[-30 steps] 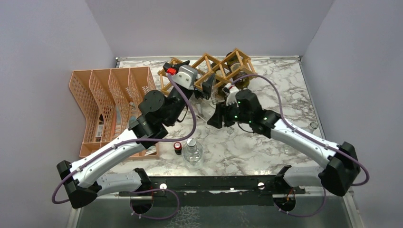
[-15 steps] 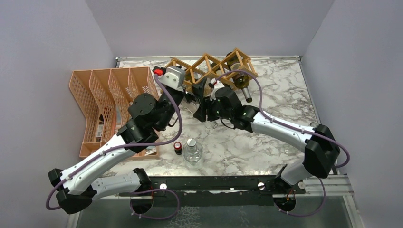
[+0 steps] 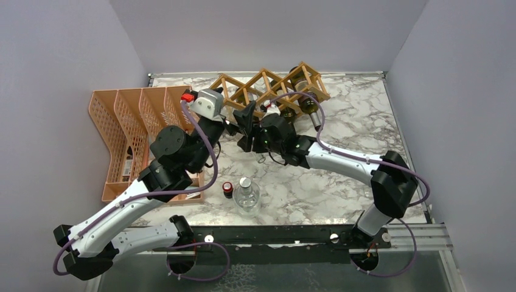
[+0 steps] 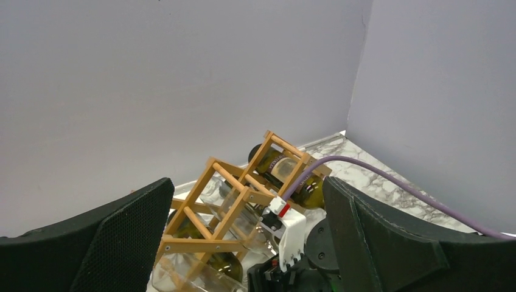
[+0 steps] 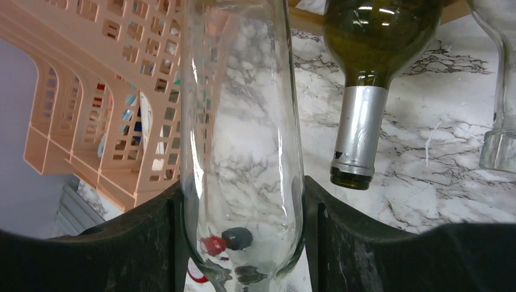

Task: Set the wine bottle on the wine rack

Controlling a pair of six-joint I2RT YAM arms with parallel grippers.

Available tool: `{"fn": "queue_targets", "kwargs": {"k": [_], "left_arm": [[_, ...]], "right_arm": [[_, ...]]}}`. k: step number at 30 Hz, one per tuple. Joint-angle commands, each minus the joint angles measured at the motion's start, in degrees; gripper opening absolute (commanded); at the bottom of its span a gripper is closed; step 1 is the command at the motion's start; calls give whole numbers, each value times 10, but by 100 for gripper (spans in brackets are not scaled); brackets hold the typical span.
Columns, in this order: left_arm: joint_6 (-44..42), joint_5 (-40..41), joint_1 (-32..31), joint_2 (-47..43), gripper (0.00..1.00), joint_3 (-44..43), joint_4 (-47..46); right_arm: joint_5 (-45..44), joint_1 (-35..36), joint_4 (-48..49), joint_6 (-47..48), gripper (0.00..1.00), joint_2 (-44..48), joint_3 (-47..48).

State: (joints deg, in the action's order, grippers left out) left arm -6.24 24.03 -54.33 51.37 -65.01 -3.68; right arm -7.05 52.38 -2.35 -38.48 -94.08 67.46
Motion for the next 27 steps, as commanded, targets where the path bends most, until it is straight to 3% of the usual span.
{"fn": "queue_targets", "kwargs": {"k": [1,18,27], "left_arm": [[6,16,1,-14,99,11,6],[-1,22,2,-34,99,2,28],[3,32,1,-30,99,1,35]], "right_arm": [[-60,11,86,-54,1,-15,31],[-139,13,181,-136,1,-136,108],[-183,13,145,-152,5,-179,173]]}}
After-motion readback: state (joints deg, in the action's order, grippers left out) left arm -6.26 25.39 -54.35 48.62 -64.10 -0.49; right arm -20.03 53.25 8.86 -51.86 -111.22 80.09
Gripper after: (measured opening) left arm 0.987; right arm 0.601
